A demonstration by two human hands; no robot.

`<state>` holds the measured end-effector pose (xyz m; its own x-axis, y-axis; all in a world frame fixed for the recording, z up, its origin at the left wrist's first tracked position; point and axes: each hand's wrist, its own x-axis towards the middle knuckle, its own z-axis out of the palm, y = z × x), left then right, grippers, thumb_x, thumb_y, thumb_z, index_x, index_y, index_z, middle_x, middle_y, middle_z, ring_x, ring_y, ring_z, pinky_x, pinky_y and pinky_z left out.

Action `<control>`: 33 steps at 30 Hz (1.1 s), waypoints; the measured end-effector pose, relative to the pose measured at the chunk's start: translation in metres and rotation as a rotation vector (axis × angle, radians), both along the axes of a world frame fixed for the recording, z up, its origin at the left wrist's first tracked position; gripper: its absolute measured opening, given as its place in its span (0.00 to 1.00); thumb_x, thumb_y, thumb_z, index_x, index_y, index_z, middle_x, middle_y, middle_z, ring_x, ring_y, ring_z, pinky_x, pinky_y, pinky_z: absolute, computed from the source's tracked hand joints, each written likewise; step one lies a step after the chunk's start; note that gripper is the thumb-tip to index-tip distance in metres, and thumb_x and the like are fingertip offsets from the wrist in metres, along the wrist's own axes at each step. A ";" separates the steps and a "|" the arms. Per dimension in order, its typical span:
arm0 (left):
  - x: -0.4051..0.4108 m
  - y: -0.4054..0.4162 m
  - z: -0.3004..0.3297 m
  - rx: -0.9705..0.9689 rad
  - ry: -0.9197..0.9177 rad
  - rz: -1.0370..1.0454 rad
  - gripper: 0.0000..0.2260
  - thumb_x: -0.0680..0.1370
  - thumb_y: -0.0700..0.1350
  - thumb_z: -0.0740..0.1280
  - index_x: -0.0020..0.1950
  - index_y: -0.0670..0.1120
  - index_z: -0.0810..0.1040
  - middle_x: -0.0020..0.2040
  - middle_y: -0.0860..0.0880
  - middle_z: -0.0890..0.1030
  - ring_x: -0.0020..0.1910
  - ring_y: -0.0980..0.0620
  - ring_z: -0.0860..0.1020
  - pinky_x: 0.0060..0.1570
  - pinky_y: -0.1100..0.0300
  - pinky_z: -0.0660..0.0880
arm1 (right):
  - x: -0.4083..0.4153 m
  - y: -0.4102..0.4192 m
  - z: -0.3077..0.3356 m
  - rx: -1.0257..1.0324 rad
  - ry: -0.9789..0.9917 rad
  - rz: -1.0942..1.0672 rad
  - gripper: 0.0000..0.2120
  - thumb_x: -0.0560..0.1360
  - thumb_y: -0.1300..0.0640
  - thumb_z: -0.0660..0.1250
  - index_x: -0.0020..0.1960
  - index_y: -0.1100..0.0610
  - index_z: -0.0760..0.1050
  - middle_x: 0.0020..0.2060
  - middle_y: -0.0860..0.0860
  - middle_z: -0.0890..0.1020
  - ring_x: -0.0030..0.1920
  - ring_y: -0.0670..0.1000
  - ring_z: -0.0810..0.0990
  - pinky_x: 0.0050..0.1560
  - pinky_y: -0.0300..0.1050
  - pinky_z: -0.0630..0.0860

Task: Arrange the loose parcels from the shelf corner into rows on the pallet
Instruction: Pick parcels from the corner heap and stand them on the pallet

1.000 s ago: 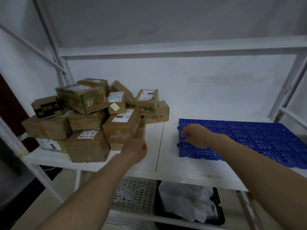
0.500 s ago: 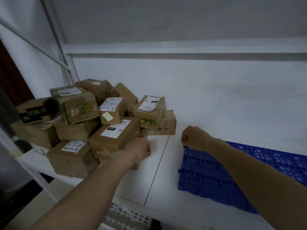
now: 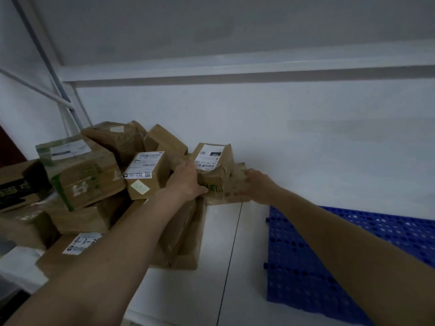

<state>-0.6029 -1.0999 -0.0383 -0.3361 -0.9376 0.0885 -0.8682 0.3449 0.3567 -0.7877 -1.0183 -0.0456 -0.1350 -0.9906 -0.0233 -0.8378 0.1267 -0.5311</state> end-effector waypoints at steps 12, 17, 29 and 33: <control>-0.006 -0.054 -0.001 0.178 -0.130 -0.004 0.37 0.66 0.45 0.79 0.71 0.43 0.67 0.67 0.42 0.72 0.65 0.42 0.72 0.65 0.49 0.71 | 0.041 -0.054 -0.015 -0.175 -0.239 -0.066 0.13 0.73 0.59 0.69 0.57 0.59 0.78 0.43 0.48 0.79 0.47 0.49 0.76 0.53 0.46 0.78; -0.010 -0.058 -0.003 0.172 -0.095 -0.004 0.33 0.66 0.47 0.79 0.67 0.42 0.72 0.62 0.42 0.76 0.59 0.43 0.76 0.61 0.52 0.74 | 0.043 -0.055 -0.013 -0.205 -0.418 -0.063 0.19 0.72 0.58 0.72 0.62 0.58 0.77 0.57 0.52 0.81 0.56 0.50 0.78 0.58 0.44 0.75; -0.088 -0.007 0.017 0.045 0.097 -0.287 0.13 0.75 0.43 0.70 0.58 0.40 0.78 0.53 0.43 0.81 0.46 0.48 0.79 0.45 0.59 0.77 | -0.032 0.006 0.010 -0.275 -0.208 -0.529 0.13 0.75 0.60 0.63 0.59 0.62 0.71 0.52 0.56 0.79 0.51 0.56 0.78 0.48 0.48 0.76; -0.131 0.029 0.012 0.051 0.070 -0.354 0.13 0.72 0.45 0.72 0.53 0.40 0.80 0.49 0.43 0.82 0.47 0.46 0.80 0.45 0.55 0.78 | -0.075 0.052 0.002 -0.250 -0.142 -0.611 0.11 0.75 0.62 0.62 0.57 0.62 0.73 0.51 0.57 0.80 0.49 0.56 0.78 0.44 0.46 0.74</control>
